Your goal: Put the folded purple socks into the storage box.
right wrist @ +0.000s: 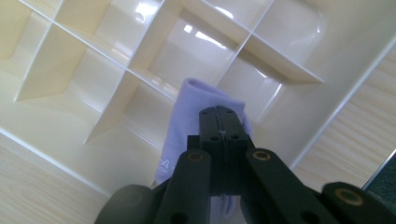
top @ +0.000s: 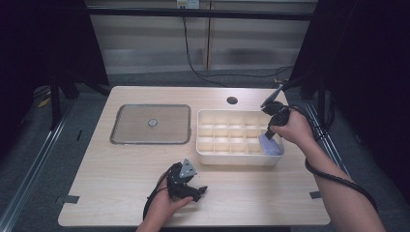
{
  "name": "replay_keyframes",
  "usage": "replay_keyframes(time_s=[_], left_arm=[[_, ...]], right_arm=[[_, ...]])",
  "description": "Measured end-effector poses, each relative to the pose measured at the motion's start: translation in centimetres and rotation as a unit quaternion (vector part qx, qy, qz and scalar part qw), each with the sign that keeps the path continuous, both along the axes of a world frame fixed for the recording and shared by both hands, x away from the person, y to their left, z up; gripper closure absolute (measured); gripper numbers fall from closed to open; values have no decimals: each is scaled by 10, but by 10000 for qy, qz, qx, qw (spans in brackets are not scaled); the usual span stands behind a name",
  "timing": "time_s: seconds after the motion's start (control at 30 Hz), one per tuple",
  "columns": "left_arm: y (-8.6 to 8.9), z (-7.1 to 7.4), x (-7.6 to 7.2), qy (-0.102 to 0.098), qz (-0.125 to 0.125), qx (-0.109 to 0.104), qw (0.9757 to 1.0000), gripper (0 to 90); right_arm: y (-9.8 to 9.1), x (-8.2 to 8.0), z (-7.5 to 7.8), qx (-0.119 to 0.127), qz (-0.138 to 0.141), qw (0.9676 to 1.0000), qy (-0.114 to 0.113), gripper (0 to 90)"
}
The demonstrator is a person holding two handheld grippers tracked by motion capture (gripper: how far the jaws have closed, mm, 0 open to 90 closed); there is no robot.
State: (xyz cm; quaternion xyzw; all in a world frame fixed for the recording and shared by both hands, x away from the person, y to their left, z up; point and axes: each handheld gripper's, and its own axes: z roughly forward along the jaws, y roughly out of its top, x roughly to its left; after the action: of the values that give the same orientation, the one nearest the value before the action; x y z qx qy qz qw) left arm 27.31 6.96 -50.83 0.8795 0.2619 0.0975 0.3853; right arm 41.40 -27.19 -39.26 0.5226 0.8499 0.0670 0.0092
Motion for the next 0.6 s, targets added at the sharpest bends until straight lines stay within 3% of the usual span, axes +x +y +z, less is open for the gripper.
replay_keyframes(time_s=[0.17,0.6], left_arm=[[0,0,0,-2,14,-19,10000,162],[0,0,0,-8,2,0,10000,162]], right_arm=[[-1,-2,-10,-102,20,9999,84,900],[-6,-19,-17,45,90,9999,102,900]])
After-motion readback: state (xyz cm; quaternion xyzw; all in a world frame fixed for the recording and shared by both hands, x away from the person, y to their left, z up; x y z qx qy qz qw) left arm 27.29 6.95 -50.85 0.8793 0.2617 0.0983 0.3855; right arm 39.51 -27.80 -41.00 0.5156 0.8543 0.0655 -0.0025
